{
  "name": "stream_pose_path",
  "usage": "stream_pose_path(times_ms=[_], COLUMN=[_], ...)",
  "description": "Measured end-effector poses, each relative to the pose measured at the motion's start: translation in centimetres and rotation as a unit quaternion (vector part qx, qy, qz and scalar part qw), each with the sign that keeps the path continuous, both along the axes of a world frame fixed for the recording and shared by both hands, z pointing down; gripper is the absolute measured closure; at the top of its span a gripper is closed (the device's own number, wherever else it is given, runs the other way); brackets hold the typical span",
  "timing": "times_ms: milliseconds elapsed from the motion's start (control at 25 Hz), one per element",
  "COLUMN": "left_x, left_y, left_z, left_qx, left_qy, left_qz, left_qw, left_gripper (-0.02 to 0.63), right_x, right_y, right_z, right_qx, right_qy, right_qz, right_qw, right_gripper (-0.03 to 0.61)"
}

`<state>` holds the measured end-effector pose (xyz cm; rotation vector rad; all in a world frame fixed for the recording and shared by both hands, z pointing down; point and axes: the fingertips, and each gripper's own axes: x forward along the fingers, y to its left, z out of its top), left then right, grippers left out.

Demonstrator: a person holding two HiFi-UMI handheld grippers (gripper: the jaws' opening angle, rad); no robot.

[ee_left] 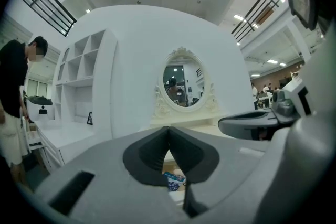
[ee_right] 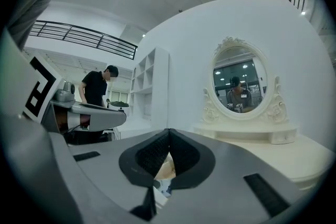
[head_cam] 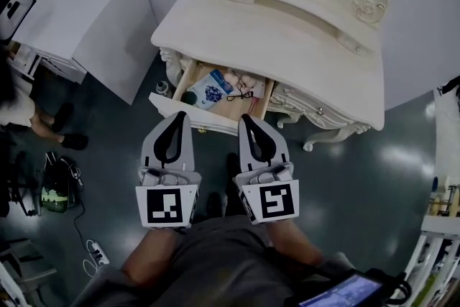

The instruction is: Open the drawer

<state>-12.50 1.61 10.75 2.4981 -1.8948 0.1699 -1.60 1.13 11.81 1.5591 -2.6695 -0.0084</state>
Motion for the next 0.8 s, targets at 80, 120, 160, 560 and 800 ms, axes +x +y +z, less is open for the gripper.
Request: stream_pose_path(times_ms=[80,120,160,560,800], left_x=[0.11,0.16,0.21,0.53,0.65], left_y=[-0.14,-0.17,-0.16,-0.01,-0.03], left_z=[-0.02,-0.03,-0.04,-0.09,-0.15], left_qx=[0.0,0.0,0.0,0.003,0.007], left_qy=[-0.003,-0.004,-0.006,-0.006,-0.006], left_qz=[0.001,0.002,0.003,0.007,0.008], left_qw=[1.0,1.0,1.0,0.9999,0.9999], left_gripper=[0.598,0.598,0.598,0.598,0.598], right_x=[0.08,0.1,0.1,0.09,0.28], right_y=[-0.11,-0.14,-0.14,0.11,0.17], right_z=[-0.02,-0.05,-0.1,-0.43,-0.32], right_qx=[0.0,0.0,-0.001,0.002,0.006], right_qy=[-0.003,-0.004,-0.005,-0.012,-0.013], right_qz=[0.001,0.002,0.002,0.006,0.004], right_qw=[1.0,1.0,1.0,1.0,1.0], right_gripper=[0.566,0.566,0.566,0.566,0.566])
